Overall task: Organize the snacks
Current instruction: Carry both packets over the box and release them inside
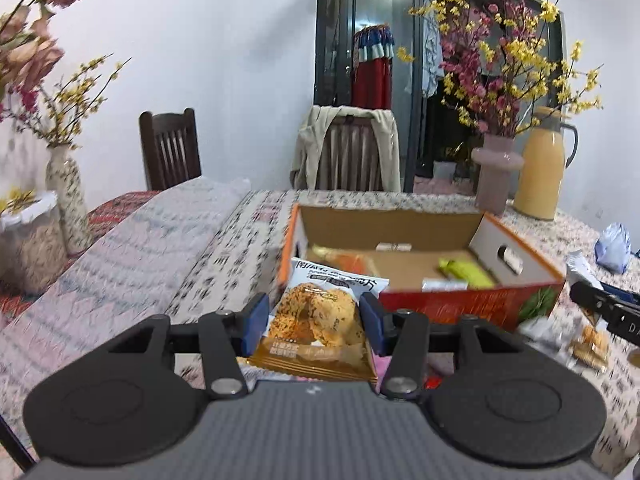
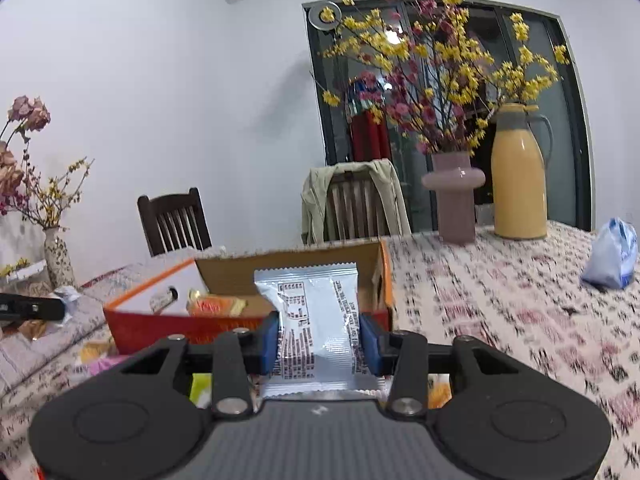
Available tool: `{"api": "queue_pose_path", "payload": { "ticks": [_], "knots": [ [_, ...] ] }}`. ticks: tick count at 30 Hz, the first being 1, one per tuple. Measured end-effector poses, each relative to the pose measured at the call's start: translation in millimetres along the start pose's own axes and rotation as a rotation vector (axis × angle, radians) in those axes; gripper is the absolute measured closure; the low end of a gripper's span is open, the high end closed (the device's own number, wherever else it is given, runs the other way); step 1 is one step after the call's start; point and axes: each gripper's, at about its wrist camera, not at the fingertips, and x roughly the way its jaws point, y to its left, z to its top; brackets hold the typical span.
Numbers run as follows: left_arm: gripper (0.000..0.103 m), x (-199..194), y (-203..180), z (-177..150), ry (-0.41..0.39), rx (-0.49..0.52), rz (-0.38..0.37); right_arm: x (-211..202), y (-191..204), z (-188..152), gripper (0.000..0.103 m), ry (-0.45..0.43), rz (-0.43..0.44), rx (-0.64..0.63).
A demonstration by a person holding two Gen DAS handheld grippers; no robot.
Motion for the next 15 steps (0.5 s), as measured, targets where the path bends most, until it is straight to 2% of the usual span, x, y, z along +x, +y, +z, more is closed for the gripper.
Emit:
{"api": "queue_pose_path", "payload": {
  "ticks": [8, 15],
  "knots": [
    [0.052, 39, -28, 29, -0.007, -0.011, 0.012, 33, 11, 35, 0.062, -0.025, -0.012, 0.004],
    [0.052, 83, -33, 41, 0.004, -0.049, 0.051, 82, 18, 37, 0.062, 0.017, -0.043, 0.006]
  ]
}}
